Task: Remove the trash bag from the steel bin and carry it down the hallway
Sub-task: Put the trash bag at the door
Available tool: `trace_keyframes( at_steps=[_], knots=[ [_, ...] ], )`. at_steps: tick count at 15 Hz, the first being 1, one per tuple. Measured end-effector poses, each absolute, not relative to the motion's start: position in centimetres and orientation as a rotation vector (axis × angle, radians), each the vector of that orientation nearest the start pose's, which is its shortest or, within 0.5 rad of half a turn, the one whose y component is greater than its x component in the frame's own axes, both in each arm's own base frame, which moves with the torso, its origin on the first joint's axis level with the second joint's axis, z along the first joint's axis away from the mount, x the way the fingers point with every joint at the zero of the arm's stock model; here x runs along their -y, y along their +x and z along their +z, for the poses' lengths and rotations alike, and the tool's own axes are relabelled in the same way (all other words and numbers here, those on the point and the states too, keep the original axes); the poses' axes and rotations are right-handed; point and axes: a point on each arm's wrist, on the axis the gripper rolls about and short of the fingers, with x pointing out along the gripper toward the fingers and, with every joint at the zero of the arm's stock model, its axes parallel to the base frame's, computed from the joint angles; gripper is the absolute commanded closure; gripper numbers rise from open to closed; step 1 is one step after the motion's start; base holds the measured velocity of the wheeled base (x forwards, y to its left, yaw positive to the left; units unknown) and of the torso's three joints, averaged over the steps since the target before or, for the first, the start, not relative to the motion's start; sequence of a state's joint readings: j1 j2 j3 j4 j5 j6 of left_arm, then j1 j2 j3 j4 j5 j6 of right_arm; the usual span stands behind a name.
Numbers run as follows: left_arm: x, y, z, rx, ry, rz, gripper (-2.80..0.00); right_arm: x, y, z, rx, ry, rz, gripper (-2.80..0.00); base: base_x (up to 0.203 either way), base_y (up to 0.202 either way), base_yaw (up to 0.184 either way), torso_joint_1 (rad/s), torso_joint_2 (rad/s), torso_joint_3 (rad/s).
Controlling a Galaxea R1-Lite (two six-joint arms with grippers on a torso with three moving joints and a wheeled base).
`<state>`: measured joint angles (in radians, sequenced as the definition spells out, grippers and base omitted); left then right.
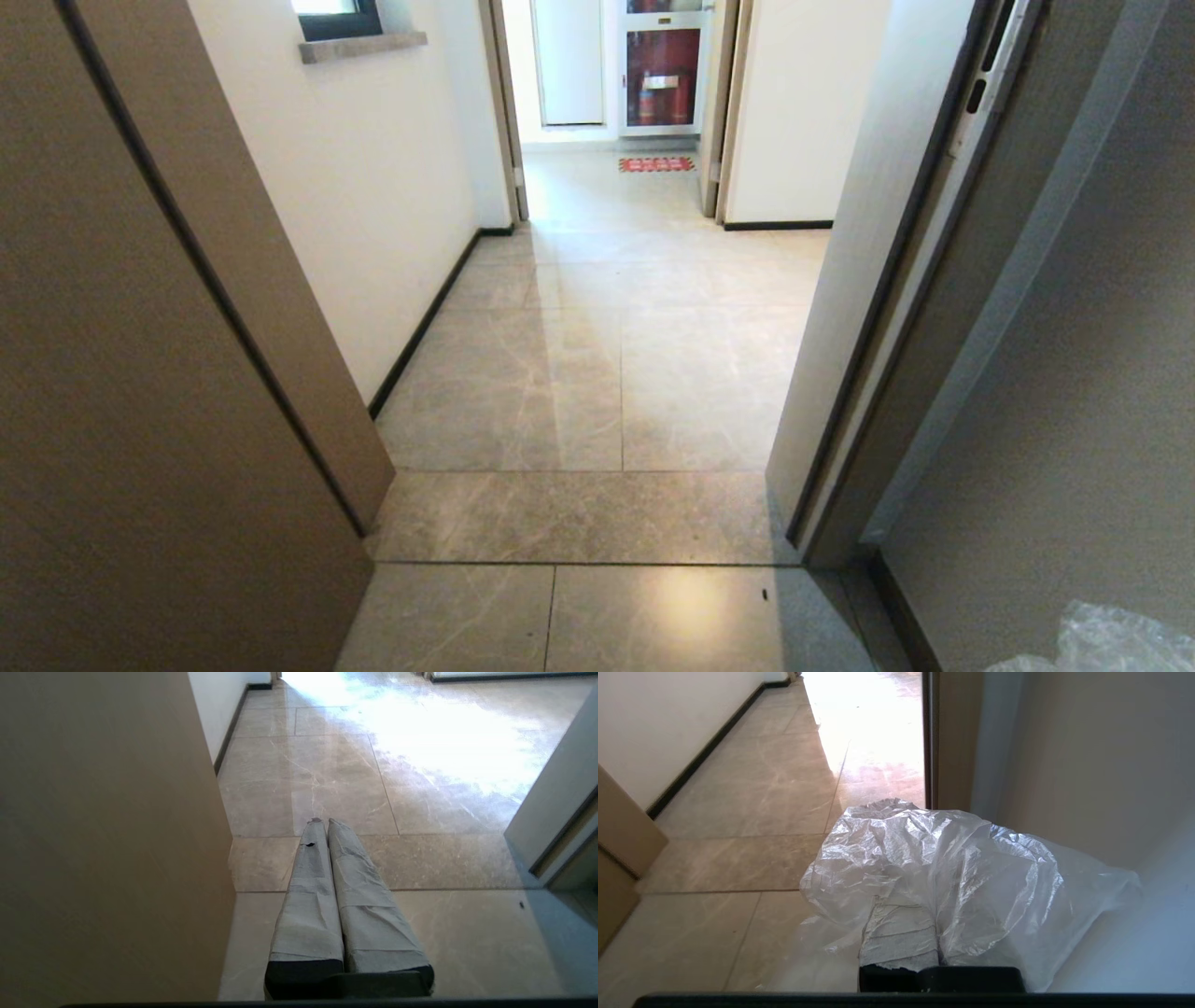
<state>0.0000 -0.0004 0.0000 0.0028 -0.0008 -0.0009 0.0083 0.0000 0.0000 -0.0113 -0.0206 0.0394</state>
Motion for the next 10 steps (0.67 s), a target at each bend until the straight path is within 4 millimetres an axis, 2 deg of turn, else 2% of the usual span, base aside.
trace_keyframes(
  at_steps=[4, 10],
  knots=[
    [0.00, -2.28, 7.52, -0.003, -0.001, 0.000, 0.00, 0.06, -2.28, 7.67, 0.012, 0.040, -0.012, 0.00, 0.000, 0.162, 0.002, 0.001, 0.00, 0.002],
    [0.00, -2.28, 7.52, -0.003, 0.000, 0.000, 0.00, 0.06, -2.28, 7.67, 0.012, 0.040, -0.012, 0.00, 0.000, 0.009, 0.000, 0.000, 0.00, 0.000]
  ],
)
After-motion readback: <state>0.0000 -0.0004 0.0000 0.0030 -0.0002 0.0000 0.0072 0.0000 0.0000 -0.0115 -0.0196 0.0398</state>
